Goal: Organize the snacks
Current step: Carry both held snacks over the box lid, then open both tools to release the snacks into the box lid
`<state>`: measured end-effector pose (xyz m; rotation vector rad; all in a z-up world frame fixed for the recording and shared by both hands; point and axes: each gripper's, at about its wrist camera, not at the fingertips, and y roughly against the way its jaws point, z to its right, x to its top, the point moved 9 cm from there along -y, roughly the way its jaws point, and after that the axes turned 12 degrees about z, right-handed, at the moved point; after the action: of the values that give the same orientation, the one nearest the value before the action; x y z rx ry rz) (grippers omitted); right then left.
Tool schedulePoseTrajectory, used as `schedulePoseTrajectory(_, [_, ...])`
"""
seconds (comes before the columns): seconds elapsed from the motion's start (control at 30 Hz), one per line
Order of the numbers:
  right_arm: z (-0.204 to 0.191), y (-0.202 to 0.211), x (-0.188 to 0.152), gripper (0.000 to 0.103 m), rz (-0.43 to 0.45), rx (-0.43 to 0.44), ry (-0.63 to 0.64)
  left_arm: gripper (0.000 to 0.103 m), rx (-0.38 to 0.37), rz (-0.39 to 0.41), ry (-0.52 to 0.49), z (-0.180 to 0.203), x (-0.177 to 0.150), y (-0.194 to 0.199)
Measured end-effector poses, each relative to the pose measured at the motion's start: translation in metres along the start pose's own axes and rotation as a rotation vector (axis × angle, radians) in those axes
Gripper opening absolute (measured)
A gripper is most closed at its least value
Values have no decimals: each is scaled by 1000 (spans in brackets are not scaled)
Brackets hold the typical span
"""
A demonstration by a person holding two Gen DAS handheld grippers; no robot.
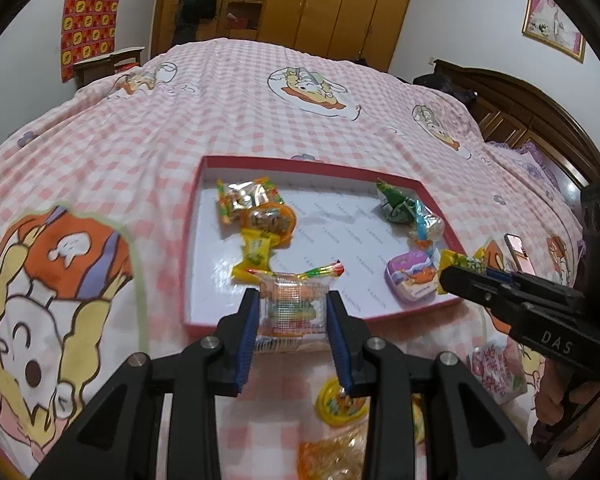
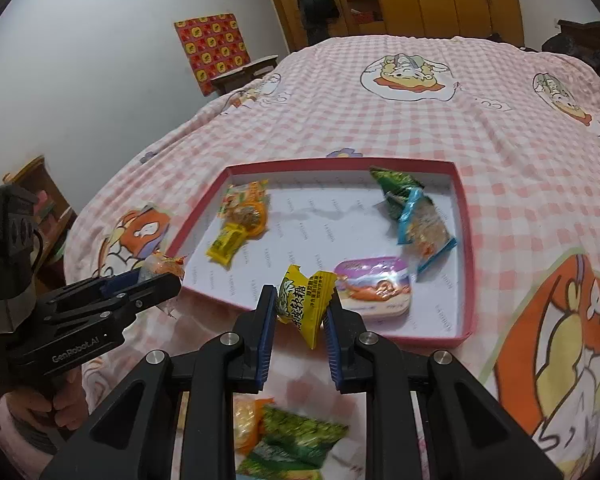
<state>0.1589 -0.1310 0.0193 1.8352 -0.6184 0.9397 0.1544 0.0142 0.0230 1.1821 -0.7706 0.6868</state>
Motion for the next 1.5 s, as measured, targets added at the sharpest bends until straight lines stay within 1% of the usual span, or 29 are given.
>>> schedulePoseTrajectory(0.17, [14, -9, 9, 24, -6, -21, -1, 34, -22, -12, -11, 10, 7, -17])
schedulePoseTrajectory(0.33, [27, -21, 14, 24, -14, -32, -19, 34, -29, -34, -24, 18, 10, -40])
schedulePoseTrajectory(0.5, [37, -38, 19, 24, -26, -43, -31, 34, -19, -58, -27, 18, 12, -63])
schedulePoseTrajectory(0.87, [54, -64, 18, 24, -56, -58, -56, 34, 10, -89, -49, 11, 9, -96])
schedulePoseTrajectory(1.13, [60, -75, 14, 24, -77, -45, -96, 35, 25, -75, -69, 10, 14, -106])
schedulePoseTrajectory(1.5, [64, -79, 11, 24, -89, -49, -120, 35, 35, -64, -74, 9, 17, -110])
